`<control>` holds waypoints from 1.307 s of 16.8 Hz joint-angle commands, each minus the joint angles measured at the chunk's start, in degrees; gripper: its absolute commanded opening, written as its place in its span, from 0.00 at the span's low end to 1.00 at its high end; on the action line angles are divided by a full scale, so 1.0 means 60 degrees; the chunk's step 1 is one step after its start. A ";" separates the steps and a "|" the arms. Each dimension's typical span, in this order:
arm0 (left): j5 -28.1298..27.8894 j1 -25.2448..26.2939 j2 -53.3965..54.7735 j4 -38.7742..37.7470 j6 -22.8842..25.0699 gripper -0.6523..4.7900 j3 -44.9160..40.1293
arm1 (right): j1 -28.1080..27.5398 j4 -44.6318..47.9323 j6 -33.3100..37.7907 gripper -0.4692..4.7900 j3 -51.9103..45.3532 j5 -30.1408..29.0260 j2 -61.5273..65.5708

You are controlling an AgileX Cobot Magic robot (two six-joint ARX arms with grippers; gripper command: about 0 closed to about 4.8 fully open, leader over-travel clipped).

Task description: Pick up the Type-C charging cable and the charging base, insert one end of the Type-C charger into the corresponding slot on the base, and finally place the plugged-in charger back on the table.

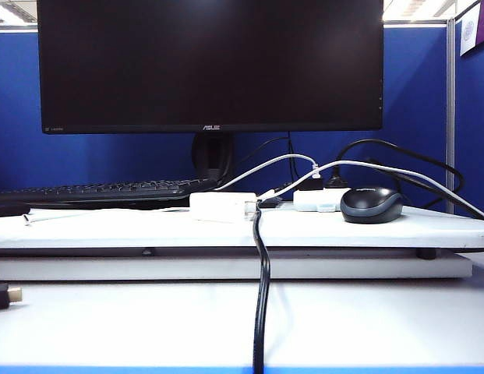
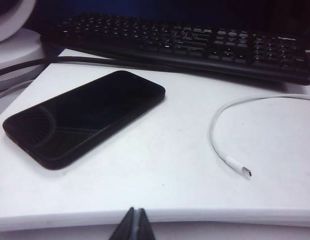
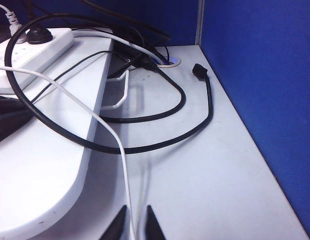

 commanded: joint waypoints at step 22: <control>-0.1246 -0.0816 0.3785 -0.0991 -0.2441 0.11 0.4838 | 0.0022 0.0179 0.1319 0.08 0.5850 -0.0393 0.2477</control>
